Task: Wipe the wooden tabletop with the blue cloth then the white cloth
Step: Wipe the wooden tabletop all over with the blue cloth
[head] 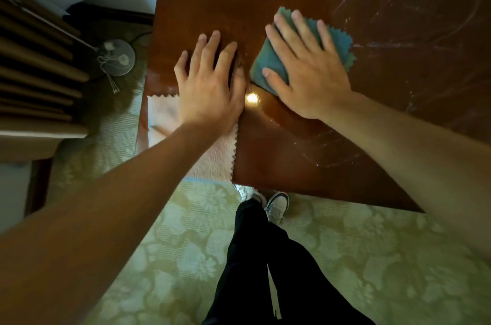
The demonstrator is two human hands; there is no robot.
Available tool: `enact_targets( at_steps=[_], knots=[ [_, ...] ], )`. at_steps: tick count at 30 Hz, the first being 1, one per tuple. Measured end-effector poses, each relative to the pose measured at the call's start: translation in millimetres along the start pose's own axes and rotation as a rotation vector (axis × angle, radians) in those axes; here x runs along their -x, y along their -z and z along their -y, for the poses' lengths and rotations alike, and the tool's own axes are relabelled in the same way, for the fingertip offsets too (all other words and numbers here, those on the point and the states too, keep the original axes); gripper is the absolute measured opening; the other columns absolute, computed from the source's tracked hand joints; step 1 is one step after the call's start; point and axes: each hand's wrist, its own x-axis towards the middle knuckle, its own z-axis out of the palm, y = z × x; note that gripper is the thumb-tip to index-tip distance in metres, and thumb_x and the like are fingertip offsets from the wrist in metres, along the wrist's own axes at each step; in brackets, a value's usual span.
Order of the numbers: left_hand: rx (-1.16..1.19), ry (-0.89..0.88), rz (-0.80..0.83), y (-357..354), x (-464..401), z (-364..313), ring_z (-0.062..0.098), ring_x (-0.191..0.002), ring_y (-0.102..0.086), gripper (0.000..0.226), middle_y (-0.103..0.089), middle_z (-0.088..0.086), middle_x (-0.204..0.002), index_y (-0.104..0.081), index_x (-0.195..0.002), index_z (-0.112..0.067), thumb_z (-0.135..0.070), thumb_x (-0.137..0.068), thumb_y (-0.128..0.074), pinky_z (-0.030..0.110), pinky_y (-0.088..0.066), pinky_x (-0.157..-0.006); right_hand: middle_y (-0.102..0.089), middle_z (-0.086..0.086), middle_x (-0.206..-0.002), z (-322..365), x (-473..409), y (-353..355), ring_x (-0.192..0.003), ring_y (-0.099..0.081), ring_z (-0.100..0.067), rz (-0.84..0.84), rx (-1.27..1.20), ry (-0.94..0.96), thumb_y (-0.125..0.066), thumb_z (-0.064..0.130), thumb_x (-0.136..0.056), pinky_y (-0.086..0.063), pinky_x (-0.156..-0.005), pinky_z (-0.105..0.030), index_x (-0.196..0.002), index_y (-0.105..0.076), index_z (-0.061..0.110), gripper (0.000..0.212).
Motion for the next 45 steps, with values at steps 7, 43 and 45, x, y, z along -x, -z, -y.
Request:
enact_targets(
  at_steps=[7, 43, 45],
  knots=[
    [-0.017, 0.009, 0.022, 4, 1, -1, 0.024, -0.153, -0.021, 0.056, -0.034, 0.006, -0.161, -0.046, -0.149, -0.021, -0.046, -0.099, -0.039, 0.047, -0.011, -0.123, -0.005, -0.005, -0.173, 44, 72, -14, -0.160, 0.000, -0.026, 0.004, -0.005, 0.023, -0.016, 0.058, -0.104, -0.005, -0.127, -0.056, -0.164, -0.011, 0.015, 0.074],
    [0.014, -0.022, 0.014, 4, 2, 0, 0.026, -0.152, -0.023, 0.059, -0.036, 0.009, -0.160, -0.047, -0.148, -0.019, -0.044, -0.095, -0.044, 0.047, -0.013, -0.122, -0.016, -0.006, -0.171, 82, 114, -36, -0.159, -0.008, -0.026, -0.056, -0.064, 0.104, -0.031, 0.060, -0.103, -0.006, -0.128, -0.055, -0.162, -0.024, 0.014, 0.075],
    [0.006, -0.030, 0.016, 4, 2, -1, 0.028, -0.153, -0.023, 0.058, -0.035, 0.011, -0.161, -0.046, -0.148, -0.018, -0.043, -0.096, -0.042, 0.048, -0.012, -0.122, -0.017, -0.005, -0.171, 90, 128, -40, -0.159, -0.010, -0.026, -0.072, -0.058, 0.089, -0.030, 0.059, -0.104, -0.008, -0.128, -0.055, -0.162, -0.023, 0.015, 0.073]
  ],
)
